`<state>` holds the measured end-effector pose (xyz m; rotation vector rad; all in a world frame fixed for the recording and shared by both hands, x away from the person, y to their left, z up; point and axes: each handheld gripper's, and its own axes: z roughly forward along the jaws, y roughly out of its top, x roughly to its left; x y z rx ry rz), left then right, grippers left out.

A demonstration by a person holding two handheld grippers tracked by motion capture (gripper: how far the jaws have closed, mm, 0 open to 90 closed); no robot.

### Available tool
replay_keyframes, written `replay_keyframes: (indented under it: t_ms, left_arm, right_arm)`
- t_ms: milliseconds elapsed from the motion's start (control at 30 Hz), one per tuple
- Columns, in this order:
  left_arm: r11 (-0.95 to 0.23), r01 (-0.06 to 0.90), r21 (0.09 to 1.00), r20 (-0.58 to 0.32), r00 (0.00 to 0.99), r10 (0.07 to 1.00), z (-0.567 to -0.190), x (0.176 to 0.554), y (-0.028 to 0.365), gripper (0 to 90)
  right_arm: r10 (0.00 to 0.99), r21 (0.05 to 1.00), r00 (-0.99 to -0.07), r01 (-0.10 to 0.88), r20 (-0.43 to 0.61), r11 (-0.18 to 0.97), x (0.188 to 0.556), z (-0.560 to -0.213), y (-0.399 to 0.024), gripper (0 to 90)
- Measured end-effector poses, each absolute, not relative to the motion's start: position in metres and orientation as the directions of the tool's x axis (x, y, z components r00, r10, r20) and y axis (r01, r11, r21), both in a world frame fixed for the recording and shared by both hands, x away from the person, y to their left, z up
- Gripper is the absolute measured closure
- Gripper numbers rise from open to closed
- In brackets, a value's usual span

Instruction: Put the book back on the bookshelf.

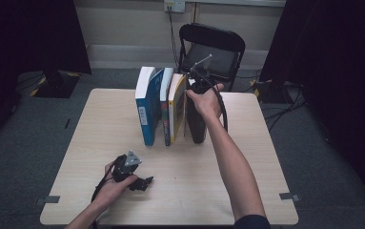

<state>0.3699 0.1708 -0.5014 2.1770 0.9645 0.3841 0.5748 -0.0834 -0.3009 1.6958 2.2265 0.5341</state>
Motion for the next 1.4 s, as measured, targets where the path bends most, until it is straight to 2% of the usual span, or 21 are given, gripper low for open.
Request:
replay_keyframes:
  t_ms: [133,300,433,600,800,900,1400]
  left_arm:
    - [-0.46,0.524,0.716,-0.019,0.674,0.739,-0.502,0.37,0.17,0.0]
    - [-0.457,0.523,0.72,-0.017,0.671,0.741,-0.502,0.37,0.17,0.0]
    - [-0.459,0.523,0.718,-0.017,0.672,0.74,-0.502,0.37,0.17,0.0]
    - [-0.469,0.522,0.713,-0.012,0.677,0.736,-0.502,0.37,0.171,0.0]
    - [-0.469,0.522,0.712,-0.012,0.677,0.736,-0.502,0.37,0.171,0.0]
    - [-0.467,0.521,0.714,-0.012,0.676,0.736,-0.502,0.37,0.171,0.0]
    - [-0.477,0.518,0.71,-0.008,0.683,0.73,-0.501,0.371,0.171,0.0]
  right_arm:
    - [0.956,0.51,-0.294,0.823,0.008,0.249,0.559,-0.293,-0.09,44.2]
    - [0.942,0.59,-0.335,0.765,0.023,0.257,0.534,-0.308,-0.099,37.1]
    - [0.929,0.663,-0.368,0.704,0.037,0.253,0.514,-0.324,-0.109,38.6]
    - [0.906,0.768,-0.409,0.614,0.111,0.183,0.496,-0.344,-0.128,41.2]
    - [0.893,0.84,-0.437,0.519,0.104,0.156,0.48,-0.369,-0.136,41.9]
    - [0.892,0.856,-0.438,0.498,0.111,0.138,0.477,-0.376,-0.136,46.5]
    - [0.917,0.861,-0.39,0.491,0.081,0.132,0.477,-0.373,-0.117,48.3]
